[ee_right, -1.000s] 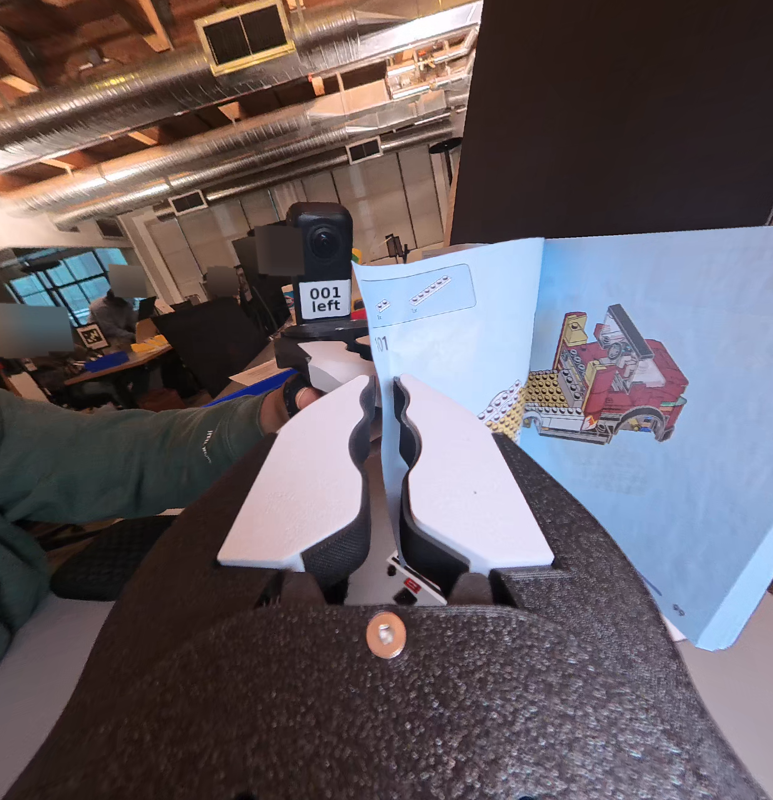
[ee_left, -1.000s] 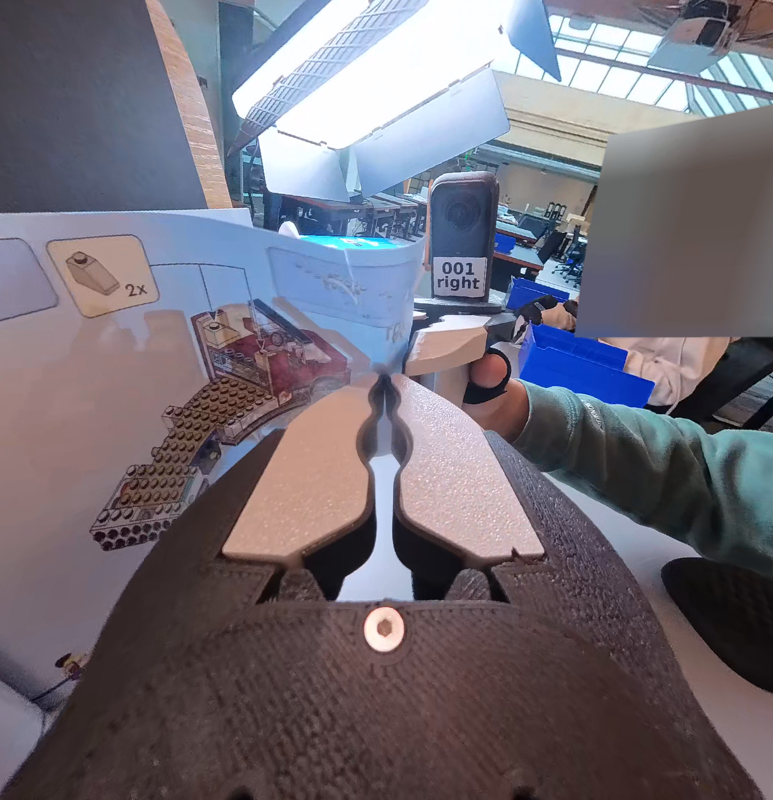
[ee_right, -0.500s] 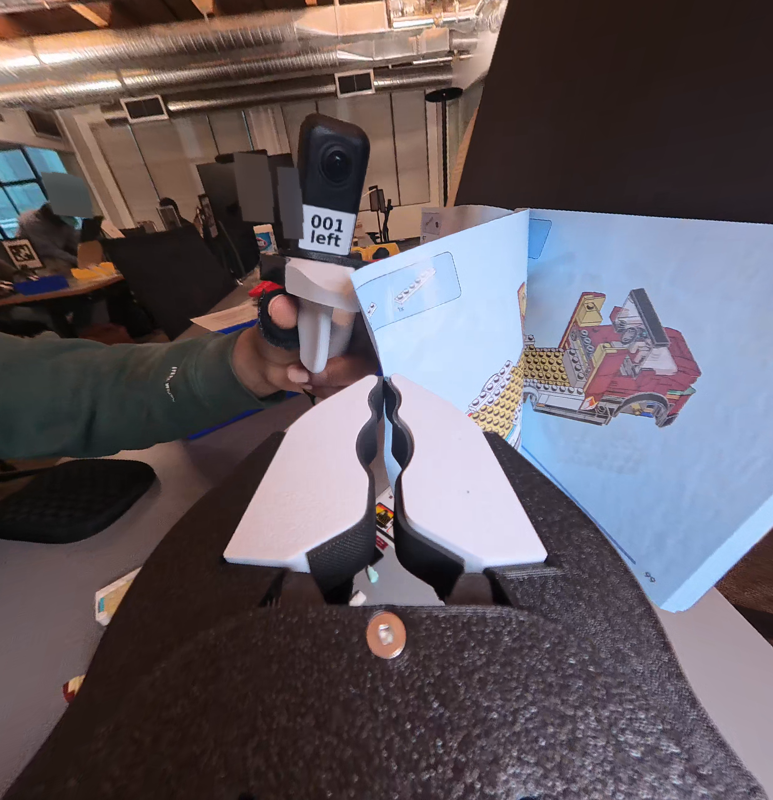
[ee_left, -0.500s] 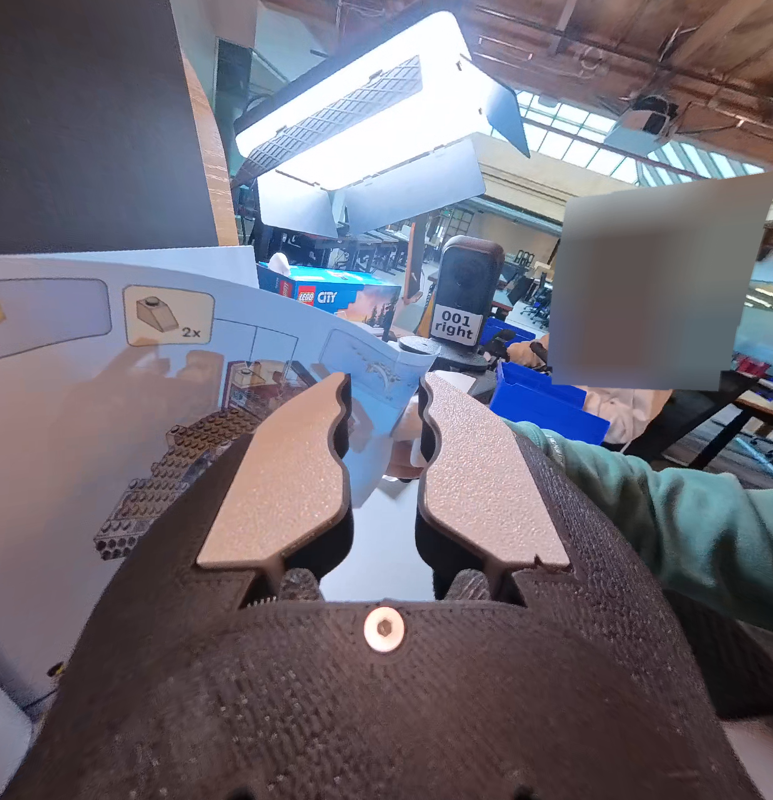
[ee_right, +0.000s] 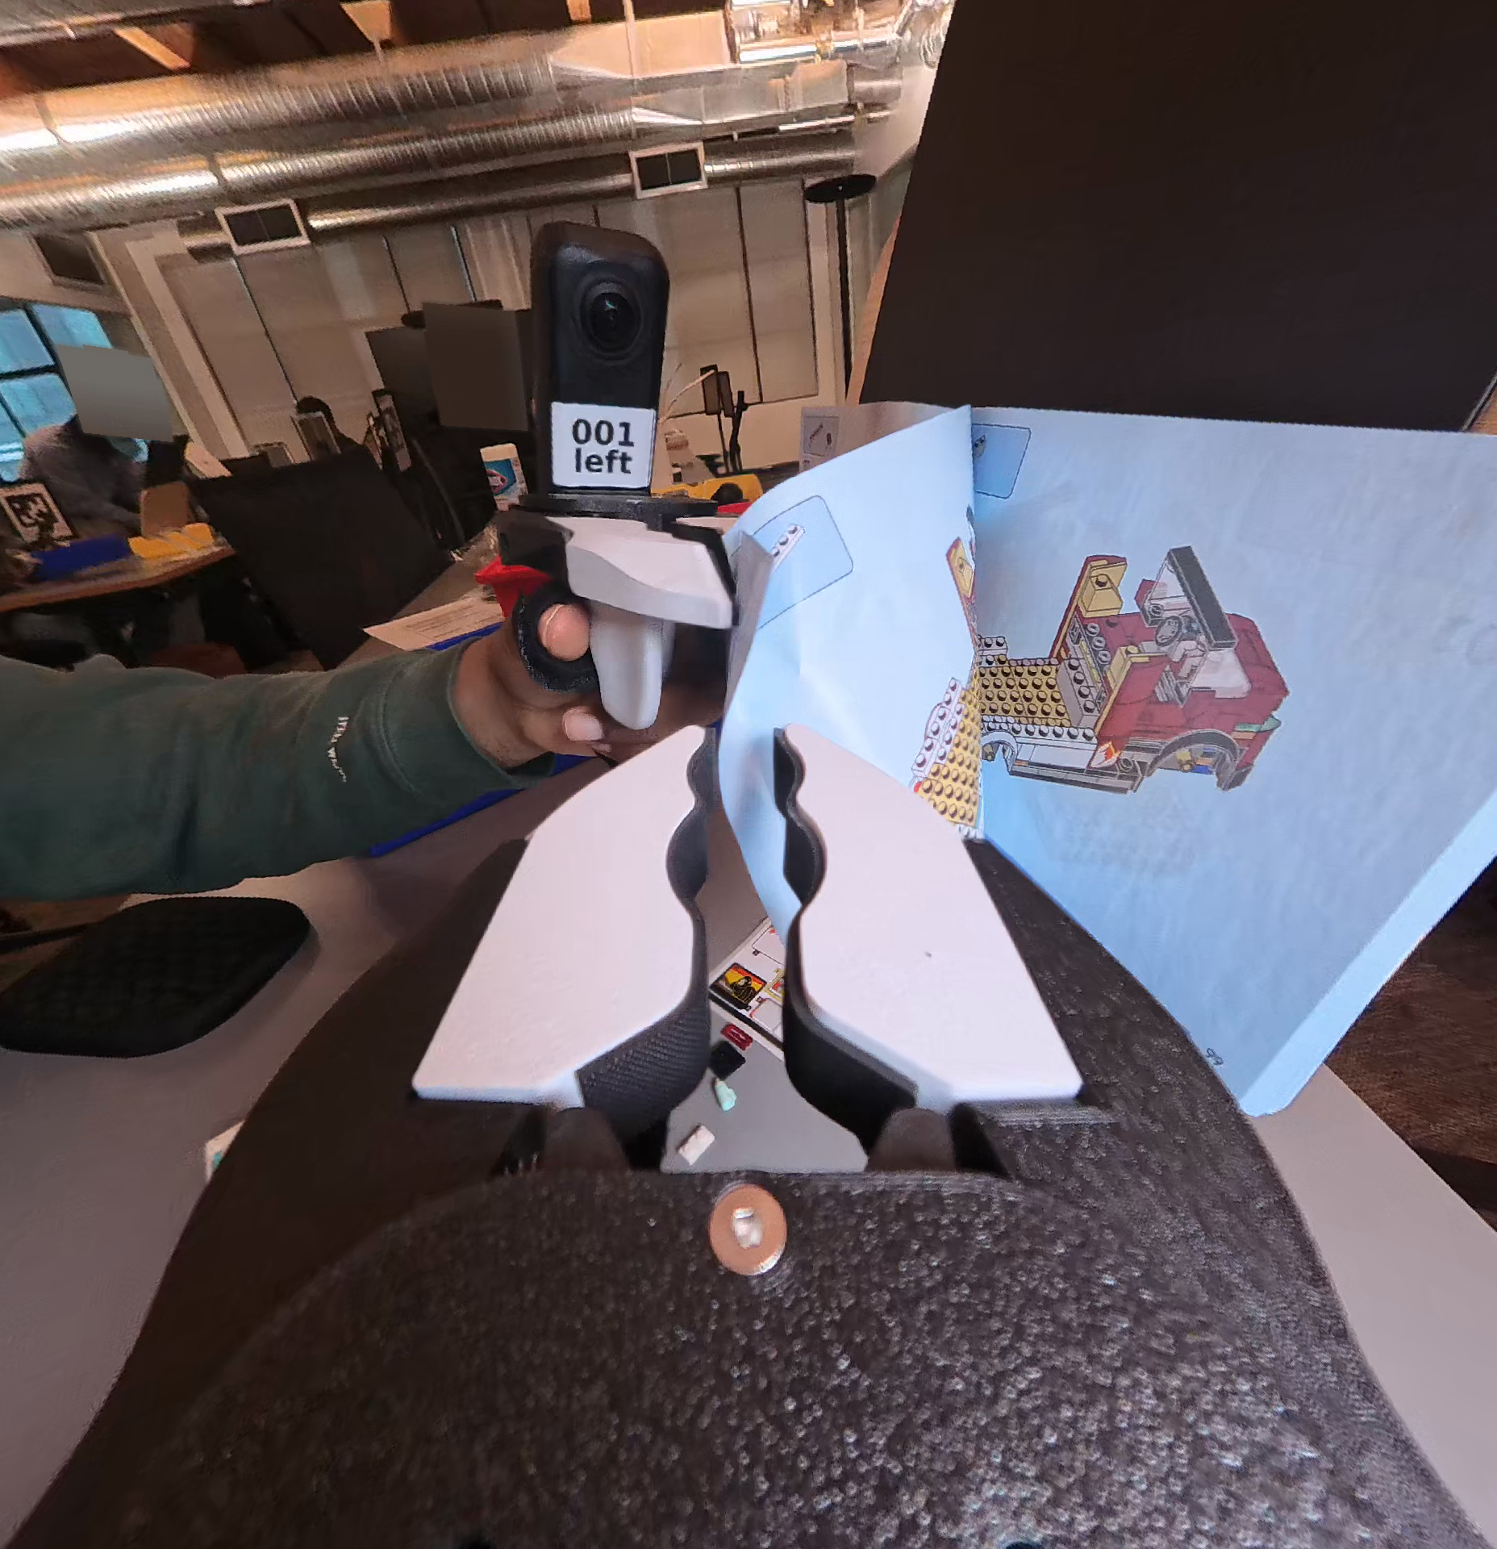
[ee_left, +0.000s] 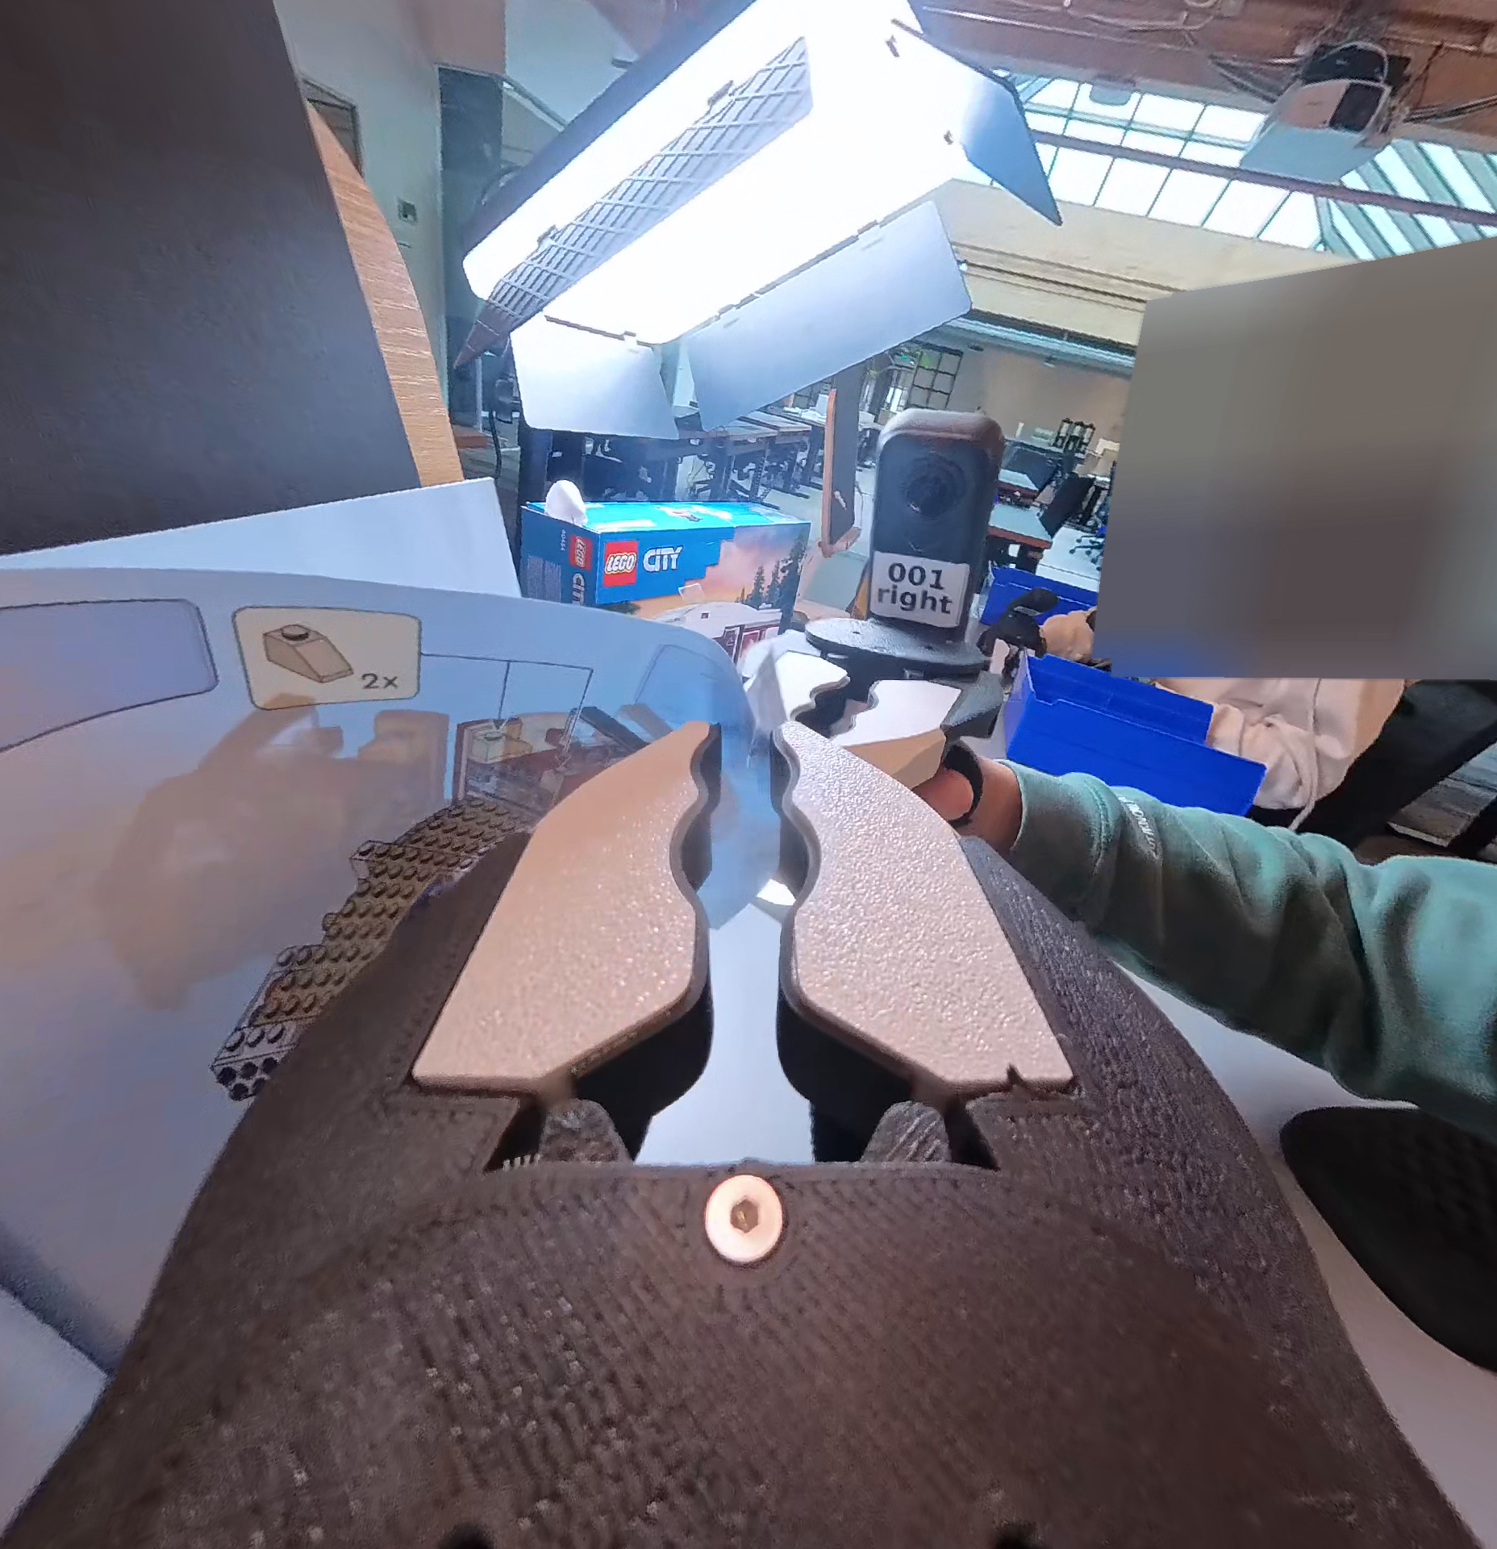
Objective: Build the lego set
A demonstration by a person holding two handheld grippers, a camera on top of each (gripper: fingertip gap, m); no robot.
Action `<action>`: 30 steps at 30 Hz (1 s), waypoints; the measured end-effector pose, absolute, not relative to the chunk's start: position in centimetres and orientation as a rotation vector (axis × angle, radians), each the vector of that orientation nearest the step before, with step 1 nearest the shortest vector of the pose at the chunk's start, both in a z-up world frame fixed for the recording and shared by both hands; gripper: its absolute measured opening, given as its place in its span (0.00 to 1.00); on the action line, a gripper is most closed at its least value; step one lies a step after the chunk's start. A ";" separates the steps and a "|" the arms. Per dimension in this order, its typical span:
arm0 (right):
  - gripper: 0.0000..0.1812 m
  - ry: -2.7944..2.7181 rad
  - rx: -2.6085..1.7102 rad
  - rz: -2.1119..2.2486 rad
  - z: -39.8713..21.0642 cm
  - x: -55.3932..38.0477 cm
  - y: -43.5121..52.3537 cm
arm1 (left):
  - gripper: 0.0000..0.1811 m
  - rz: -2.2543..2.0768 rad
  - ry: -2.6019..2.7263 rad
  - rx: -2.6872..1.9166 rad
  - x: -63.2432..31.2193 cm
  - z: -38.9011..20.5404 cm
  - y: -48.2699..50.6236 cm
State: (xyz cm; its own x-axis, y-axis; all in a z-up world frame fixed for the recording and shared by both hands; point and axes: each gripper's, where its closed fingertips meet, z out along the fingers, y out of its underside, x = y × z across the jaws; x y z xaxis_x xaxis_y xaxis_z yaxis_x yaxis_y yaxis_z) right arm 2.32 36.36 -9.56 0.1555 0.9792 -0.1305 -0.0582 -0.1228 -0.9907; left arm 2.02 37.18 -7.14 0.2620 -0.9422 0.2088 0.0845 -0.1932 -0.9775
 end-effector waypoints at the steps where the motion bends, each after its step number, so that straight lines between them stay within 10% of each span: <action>1: 0.09 -0.997 -1.339 1.210 -9.5 2.3 36.3 | 0.07 -1.178 0.875 -1.425 2.1 -7.2 36.9; 30: 0.00 -1.017 -1.306 1.210 -8.2 1.7 35.6 | 0.07 -1.193 0.798 -1.351 0.9 -4.3 37.1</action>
